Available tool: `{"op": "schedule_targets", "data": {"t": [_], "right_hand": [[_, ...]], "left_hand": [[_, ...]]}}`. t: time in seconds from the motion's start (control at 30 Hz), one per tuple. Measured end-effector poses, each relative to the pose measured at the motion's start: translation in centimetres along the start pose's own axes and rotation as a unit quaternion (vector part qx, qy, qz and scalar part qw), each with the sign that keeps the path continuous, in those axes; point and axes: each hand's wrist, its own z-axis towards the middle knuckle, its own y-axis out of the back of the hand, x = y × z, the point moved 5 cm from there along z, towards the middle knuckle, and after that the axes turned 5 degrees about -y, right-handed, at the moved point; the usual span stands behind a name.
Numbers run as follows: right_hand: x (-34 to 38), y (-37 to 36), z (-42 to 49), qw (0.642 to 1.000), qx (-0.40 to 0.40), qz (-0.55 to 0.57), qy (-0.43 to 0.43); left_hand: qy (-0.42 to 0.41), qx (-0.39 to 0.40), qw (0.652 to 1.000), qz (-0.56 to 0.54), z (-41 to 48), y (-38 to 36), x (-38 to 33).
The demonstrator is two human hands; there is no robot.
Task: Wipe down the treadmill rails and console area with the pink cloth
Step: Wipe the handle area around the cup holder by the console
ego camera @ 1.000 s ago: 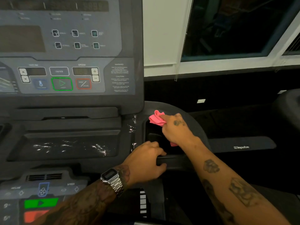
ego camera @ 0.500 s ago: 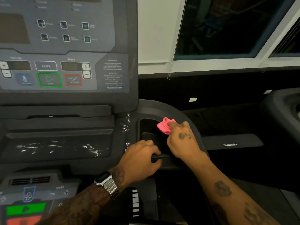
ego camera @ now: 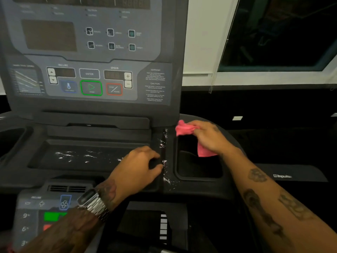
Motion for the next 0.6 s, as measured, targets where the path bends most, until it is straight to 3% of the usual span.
{"op": "schedule_targets", "data": {"t": [0.13,0.2,0.27,0.5,0.6], "right_hand": [[-0.5,2.3,1.6,0.985,-0.152,0.058,-0.064],[0.3,1.2,2.5,0.988,-0.130,0.022,-0.085],[1.6,-1.3,3.2,0.988,-0.066,-0.098,-0.098],[4.0,-5.9,2.1,0.963,-0.003,-0.266,0.049],[5.4,-6.6,-0.5,0.956,-0.040,-0.268,0.109]], "left_hand": [[-0.007,-0.005,1.000,0.007,-1.9,0.3,1.6],[-0.004,0.002,1.000,0.002,-2.4,0.3,2.1],[-0.009,-0.001,1.000,-0.005,-2.5,0.4,2.1],[-0.028,-0.005,0.999,-0.019,-2.9,0.5,2.2],[-0.024,-0.016,0.999,-0.027,-2.7,0.4,2.1]]}}
